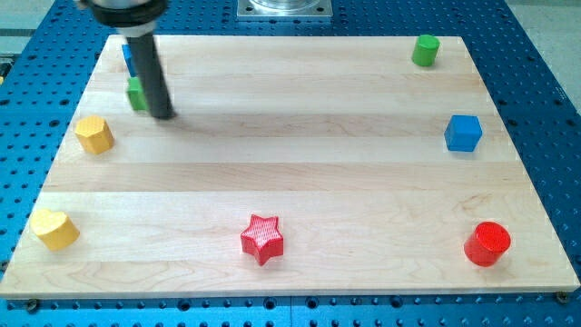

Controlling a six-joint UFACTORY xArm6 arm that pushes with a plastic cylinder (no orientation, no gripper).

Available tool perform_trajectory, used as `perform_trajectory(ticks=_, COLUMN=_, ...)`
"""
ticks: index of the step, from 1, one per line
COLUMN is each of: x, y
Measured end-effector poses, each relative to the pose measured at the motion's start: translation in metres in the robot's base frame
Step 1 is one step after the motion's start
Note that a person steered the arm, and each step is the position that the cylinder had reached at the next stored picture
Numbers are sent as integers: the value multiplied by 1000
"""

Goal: Place the green star vertically above the yellow hexagon

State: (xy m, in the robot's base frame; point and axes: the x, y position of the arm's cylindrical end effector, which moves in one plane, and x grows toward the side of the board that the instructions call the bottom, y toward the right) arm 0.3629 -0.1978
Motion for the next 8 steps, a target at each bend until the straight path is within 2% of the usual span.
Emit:
perform_trajectory(ticks=1, x=-14, y=-40)
perform_trajectory(ticks=2, x=-27, y=-28)
perform_trajectory(ticks=3, x=-23, y=-71)
perform_trajectory(ticks=4, x=-62, y=-103)
perform_trajectory(ticks=5, x=-99, y=-95)
perform_trajectory(ticks=6, x=-88, y=-12)
perform_trajectory(ticks=7, x=-38, y=95)
perform_trajectory(ticks=8, x=-1, y=68)
